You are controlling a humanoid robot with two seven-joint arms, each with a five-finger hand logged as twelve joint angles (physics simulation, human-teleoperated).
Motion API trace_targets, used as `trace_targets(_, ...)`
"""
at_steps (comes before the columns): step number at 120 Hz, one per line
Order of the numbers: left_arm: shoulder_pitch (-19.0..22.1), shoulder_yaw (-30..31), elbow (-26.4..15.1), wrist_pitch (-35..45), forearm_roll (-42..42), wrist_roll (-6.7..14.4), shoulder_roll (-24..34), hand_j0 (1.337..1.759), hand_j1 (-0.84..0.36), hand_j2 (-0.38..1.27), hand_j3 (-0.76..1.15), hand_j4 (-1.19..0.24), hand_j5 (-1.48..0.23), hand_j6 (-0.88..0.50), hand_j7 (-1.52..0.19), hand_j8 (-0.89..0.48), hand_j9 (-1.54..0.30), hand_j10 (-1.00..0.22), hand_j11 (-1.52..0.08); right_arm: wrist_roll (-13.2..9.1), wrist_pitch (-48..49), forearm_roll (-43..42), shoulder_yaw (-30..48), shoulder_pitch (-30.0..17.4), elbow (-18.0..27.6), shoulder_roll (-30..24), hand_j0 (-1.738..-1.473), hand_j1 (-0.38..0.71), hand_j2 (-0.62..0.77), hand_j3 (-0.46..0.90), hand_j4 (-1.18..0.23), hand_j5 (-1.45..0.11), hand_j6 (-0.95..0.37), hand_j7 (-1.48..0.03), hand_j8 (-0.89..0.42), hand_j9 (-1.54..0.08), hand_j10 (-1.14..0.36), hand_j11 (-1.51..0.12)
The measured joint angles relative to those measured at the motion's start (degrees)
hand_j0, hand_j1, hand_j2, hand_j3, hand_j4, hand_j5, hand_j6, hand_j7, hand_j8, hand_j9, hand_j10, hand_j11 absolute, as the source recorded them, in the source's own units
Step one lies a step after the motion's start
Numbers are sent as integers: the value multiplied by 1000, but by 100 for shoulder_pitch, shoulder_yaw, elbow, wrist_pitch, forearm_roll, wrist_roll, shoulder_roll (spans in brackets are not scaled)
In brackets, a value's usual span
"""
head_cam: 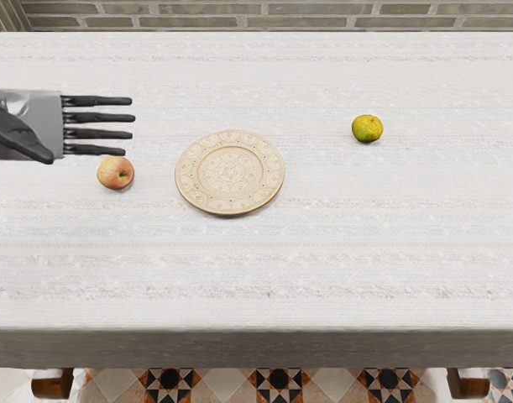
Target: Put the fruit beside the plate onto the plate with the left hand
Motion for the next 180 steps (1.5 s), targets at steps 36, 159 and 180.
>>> trace_targets(36, -251, -139, -151, 1, 922, 0, -227, 1658, 330, 2, 0, -11, -19, -10, -19, -11, -19, -12, -19, -3, -4, -39, -55, 71, 1, 0, -1658, -349, 0, 0, 0, 0, 0, 0, 0, 0, 0, 0)
trace_targets(159, 1283, -273, -245, 4311, 10046, 0, -2645, 1658, 177, 32, 0, -151, -190, -152, -190, -152, -189, -150, -189, -5, -28, -44, -54, 295, 1, 0, -1658, -349, 0, 0, 0, 0, 0, 0, 0, 0, 0, 0)
trace_targets(180, 1343, -118, -47, 4669, 10073, 0, -2756, 1658, 91, 47, 0, -222, -283, -224, -283, -223, -283, -221, -282, -5, -36, -44, -55, 305, 1, 0, -1658, -349, 0, 0, 0, 0, 0, 0, 0, 0, 0, 0)
